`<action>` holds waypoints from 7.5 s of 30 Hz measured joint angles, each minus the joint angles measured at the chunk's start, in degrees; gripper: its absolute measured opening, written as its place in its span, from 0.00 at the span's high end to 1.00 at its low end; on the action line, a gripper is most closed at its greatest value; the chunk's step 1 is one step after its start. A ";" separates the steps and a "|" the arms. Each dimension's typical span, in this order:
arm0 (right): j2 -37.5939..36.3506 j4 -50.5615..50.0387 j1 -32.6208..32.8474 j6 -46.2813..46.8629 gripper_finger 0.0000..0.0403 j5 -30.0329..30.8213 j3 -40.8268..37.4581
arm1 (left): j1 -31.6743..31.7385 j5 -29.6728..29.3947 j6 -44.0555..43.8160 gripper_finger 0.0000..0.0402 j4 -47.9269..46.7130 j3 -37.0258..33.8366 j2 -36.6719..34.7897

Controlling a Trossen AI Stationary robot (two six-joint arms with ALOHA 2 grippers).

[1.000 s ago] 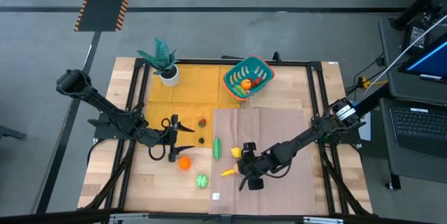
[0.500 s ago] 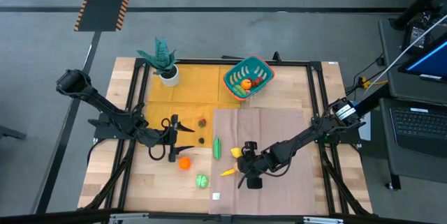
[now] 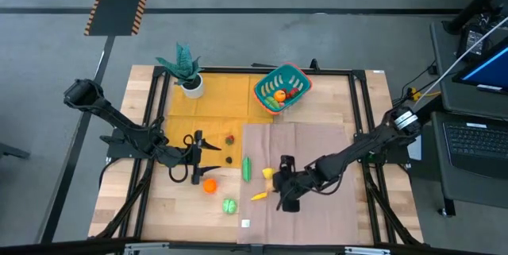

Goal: Pick and placing Produce into tupperware
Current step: Put the potato into the basket, then put the lemon into the basket

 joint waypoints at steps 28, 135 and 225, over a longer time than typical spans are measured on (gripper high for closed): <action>-14.66 31.76 -3.37 5.63 0.56 26.53 -25.46 | 0.12 0.05 1.16 0.32 -0.55 0.00 0.00; -19.63 40.64 -25.01 -7.87 0.80 21.37 -29.33 | 2.10 1.99 1.81 0.32 -0.61 0.02 0.00; 5.23 -2.57 -1.18 -7.53 0.20 4.61 8.57 | -5.84 1.95 0.00 0.32 -0.59 0.02 -0.15</action>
